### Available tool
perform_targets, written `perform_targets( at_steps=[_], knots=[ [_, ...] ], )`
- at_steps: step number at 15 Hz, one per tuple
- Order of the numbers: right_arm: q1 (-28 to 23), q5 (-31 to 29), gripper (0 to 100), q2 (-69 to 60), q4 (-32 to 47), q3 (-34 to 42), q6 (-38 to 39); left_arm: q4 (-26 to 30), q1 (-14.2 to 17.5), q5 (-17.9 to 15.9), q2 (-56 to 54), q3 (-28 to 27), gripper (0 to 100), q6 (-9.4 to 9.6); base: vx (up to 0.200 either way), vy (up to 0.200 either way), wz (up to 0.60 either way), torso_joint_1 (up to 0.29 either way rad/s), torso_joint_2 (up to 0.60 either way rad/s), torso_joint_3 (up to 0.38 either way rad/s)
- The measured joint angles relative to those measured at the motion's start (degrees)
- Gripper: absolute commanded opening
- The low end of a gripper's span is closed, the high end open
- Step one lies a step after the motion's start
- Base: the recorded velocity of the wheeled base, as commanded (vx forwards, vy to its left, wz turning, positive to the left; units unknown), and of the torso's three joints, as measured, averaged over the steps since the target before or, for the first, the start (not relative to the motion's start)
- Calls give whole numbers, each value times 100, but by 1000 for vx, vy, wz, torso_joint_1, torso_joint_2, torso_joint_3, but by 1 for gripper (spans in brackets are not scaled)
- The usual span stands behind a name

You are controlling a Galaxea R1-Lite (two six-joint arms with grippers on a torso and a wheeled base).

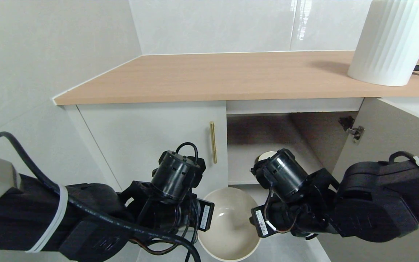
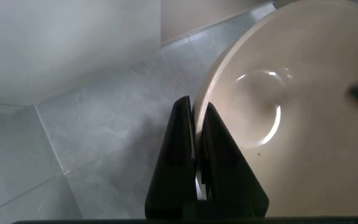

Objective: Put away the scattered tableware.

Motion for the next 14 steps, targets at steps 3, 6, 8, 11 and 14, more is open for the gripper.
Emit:
perform_targets(
  at_steps=[3, 6, 8, 11, 14],
  knots=[
    [4, -9, 0, 17, -17, 0, 9, -2, -1, -5, 2, 7, 0, -2, 0, 0, 0, 0, 0, 0],
    [15, -43, 0, 23, -5, 6, 4, -2, 0, -2, 11, 11, 0, 2, 0, 0, 0, 0, 0, 0],
    [17, -51, 0, 23, -2, 11, 1, 2, 0, -6, 11, 30, 100, 22, 0, 0, 0, 0, 0, 0],
    [17, -110, 0, 26, 27, 22, 0, -6, 11, 13, 4, 50, 100, 15, 0, 0, 0, 0, 0, 0],
    [-50, -119, 0, 52, -2, -11, 213, -110, 27, 154, -27, 50, 100, 13, 0, 0, 0, 0, 0, 0]
  ],
)
